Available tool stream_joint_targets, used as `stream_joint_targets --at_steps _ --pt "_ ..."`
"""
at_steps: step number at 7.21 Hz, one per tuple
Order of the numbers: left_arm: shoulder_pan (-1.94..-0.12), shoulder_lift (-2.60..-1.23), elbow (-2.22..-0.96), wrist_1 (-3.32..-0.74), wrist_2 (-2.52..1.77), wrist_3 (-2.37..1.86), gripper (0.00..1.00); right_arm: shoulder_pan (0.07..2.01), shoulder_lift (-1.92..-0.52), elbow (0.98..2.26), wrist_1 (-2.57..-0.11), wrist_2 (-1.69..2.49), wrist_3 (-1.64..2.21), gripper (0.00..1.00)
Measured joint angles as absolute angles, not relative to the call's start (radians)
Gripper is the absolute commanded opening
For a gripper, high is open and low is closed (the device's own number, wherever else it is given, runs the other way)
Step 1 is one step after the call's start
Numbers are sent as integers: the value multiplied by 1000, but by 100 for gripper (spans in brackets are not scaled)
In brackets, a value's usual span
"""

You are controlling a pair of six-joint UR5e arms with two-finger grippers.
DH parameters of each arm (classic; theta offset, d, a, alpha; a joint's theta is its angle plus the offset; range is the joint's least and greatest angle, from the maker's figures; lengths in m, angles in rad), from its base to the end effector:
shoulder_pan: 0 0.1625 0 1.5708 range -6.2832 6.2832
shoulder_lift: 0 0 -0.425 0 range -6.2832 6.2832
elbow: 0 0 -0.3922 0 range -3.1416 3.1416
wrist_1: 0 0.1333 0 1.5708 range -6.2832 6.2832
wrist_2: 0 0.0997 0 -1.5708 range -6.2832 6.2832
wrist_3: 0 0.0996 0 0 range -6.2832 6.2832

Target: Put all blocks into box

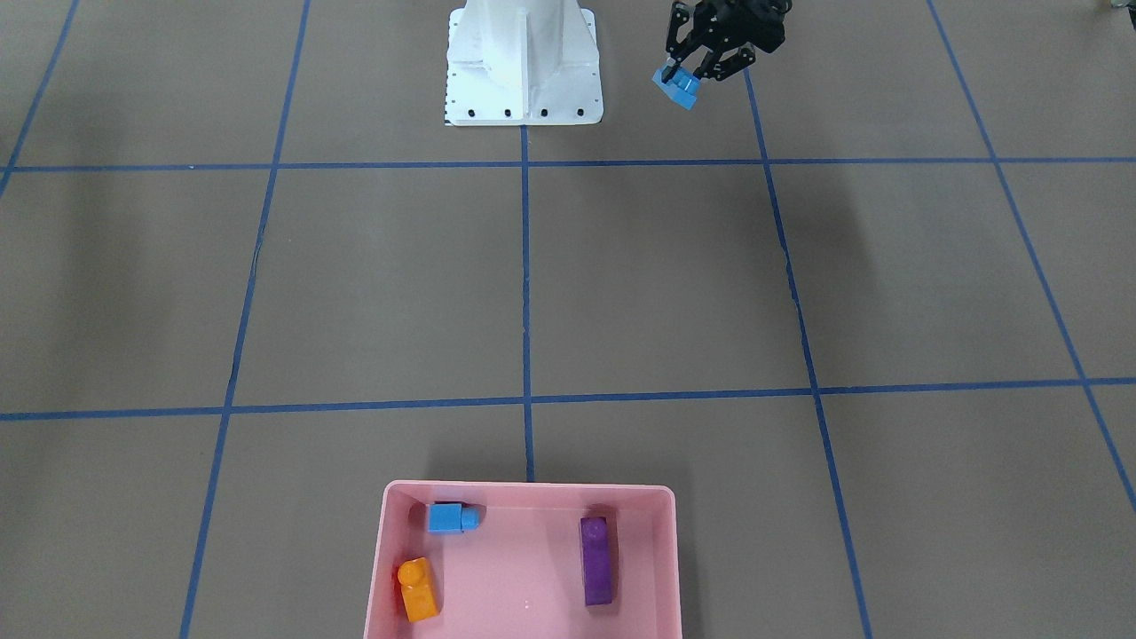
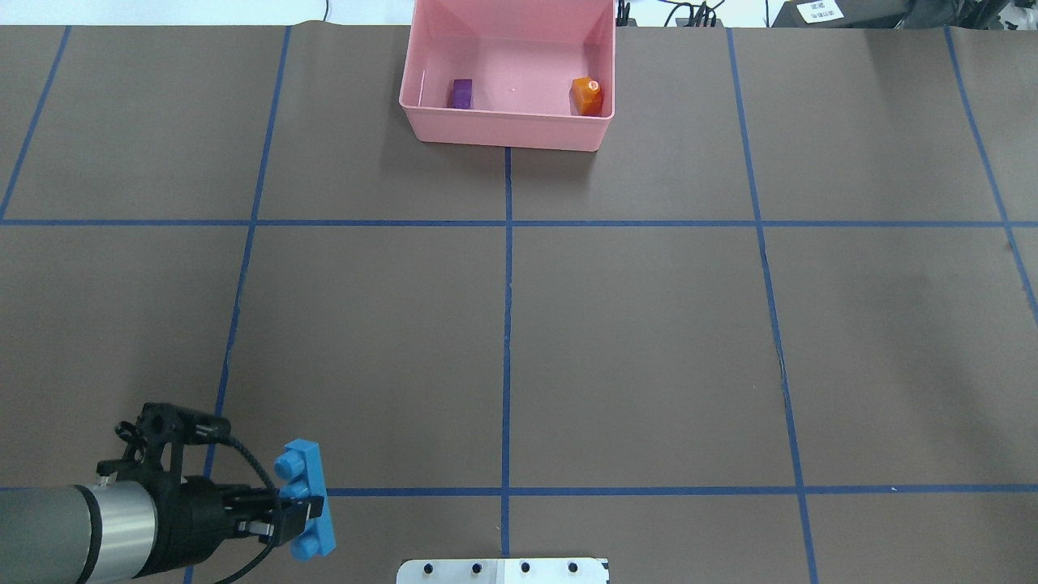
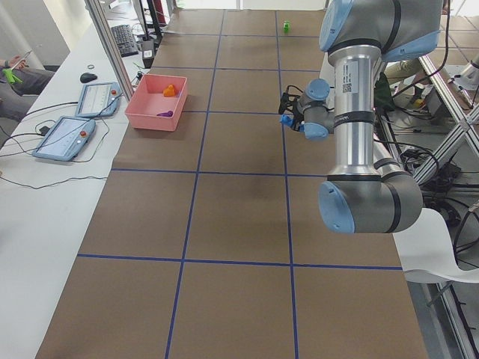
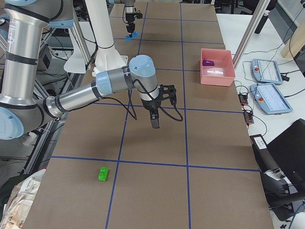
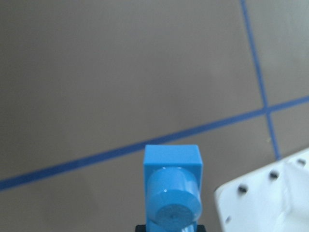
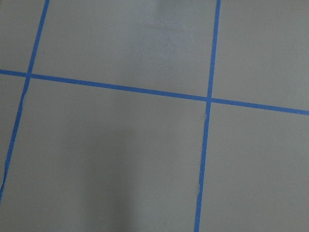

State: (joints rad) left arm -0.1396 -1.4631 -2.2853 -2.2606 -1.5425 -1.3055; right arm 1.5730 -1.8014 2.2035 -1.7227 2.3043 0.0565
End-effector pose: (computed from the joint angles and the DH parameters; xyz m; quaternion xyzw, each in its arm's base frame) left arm 0.3765 -0.1904 0.2924 0.1324 0.5892 0.0415 0.7960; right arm 0.0675 -0.3785 0.4698 0.1068 -0.3588 -0.0175 0.9271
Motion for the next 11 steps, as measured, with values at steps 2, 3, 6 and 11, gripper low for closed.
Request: stream_joint_targets --at_steps 2,3,6,11 --pt "-246 -1635 -2224 -2260 -1541 -1301 0 1573 -1800 2203 -1722 2305 61 100" --pt "-293 -1730 -2173 -2260 -1540 -1299 0 1573 -1799 2203 -1722 2306 62 100" --pt "-410 -1924 -2016 -2242 -1547 -1236 0 1572 -1799 2201 -1722 2306 64 100" --pt "-615 -2295 -1695 -1948 -1771 -1128 0 1573 -1802 2171 -1721 2306 59 100"
